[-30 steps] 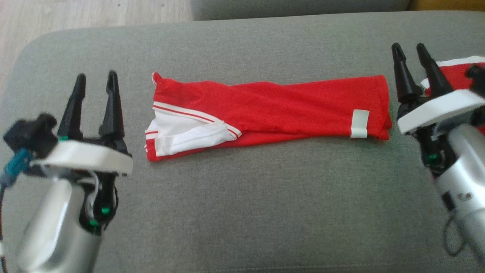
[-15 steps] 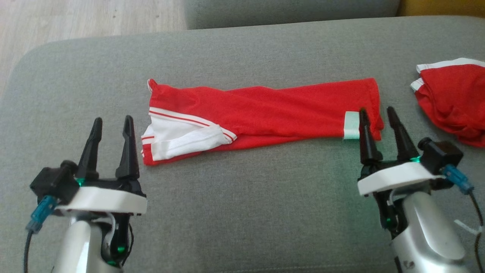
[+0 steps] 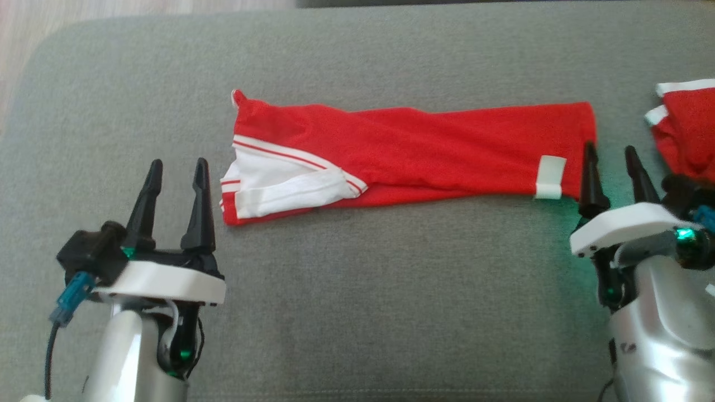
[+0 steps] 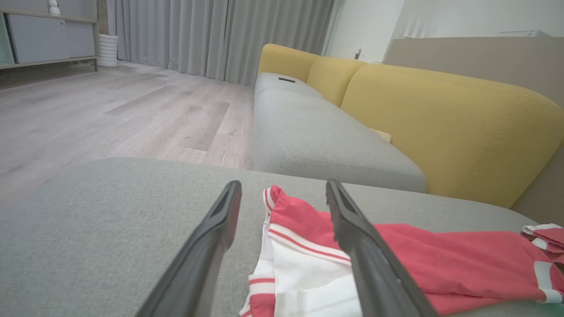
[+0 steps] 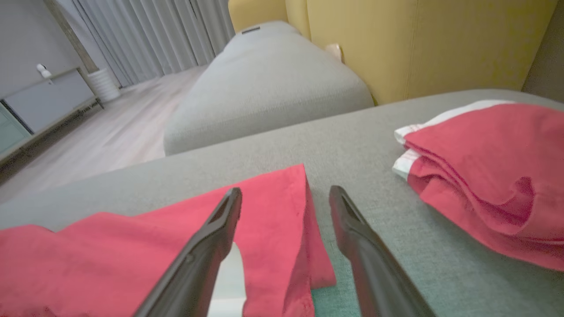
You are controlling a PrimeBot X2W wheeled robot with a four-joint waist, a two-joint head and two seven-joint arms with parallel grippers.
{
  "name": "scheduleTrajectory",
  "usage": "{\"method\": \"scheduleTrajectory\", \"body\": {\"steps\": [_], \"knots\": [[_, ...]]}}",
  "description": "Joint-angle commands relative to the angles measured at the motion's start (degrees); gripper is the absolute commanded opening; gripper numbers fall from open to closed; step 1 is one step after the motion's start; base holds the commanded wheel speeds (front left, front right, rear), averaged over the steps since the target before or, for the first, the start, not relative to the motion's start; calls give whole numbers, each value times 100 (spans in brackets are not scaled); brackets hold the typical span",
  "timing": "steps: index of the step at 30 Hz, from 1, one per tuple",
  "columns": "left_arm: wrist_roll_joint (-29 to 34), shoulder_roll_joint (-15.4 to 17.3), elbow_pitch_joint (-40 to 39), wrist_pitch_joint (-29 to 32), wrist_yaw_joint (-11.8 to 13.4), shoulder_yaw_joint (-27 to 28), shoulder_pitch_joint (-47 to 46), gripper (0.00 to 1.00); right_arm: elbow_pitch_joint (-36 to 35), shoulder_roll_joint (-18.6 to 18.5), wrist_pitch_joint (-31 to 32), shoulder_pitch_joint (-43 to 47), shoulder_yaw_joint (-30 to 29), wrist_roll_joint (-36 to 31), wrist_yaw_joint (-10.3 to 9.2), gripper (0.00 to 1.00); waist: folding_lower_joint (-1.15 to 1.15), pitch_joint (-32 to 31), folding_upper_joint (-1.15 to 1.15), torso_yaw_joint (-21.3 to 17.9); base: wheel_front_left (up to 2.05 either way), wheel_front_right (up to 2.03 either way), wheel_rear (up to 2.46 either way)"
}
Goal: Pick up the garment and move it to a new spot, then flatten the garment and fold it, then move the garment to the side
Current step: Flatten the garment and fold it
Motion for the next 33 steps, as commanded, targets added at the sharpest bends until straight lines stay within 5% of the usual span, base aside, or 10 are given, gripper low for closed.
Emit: {"method": "scheduleTrajectory", "body": {"steps": [1, 8, 18, 19, 20, 21, 33], "knots": [[26, 35, -174, -69, -27, 127, -266, 100, -93, 59, 34, -227, 70, -77, -5, 100, 0, 72, 0, 65, 0, 0, 0], [-44, 32, -116, -69, -34, 24, -393, 100, 915, 66, 331, -719, -534, -289, -5, 100, 0, 237, 0, 204, 0, 0, 0], [-143, 31, -93, -69, -35, 26, -503, 100, 2367, 68, 477, -1285, -426, -65, -5, 100, 0, 315, 0, 223, 0, 0, 0], [-148, 31, -91, -69, -35, 20, -504, 100, 2465, 68, 467, -1327, -415, -41, -5, 73, 0, 311, 0, 218, 0, 0, 0], [-154, 31, -89, -69, -35, 17, -502, 100, 2540, 68, 444, -1364, -408, -31, -5, 24, 0, 305, 0, 212, 0, 0, 0], [-160, 31, -90, -69, -36, 19, -498, 100, 2591, 68, 406, -1399, -415, -22, -5, 0, 0, 296, 0, 203, 0, 0, 0], [-259, 30, -81, -69, -36, 109, -412, 100, 2628, -728, -76, -1548, -1192, -277, -5, 0, 0, 129, 0, 66, 0, 0, 0]]}}
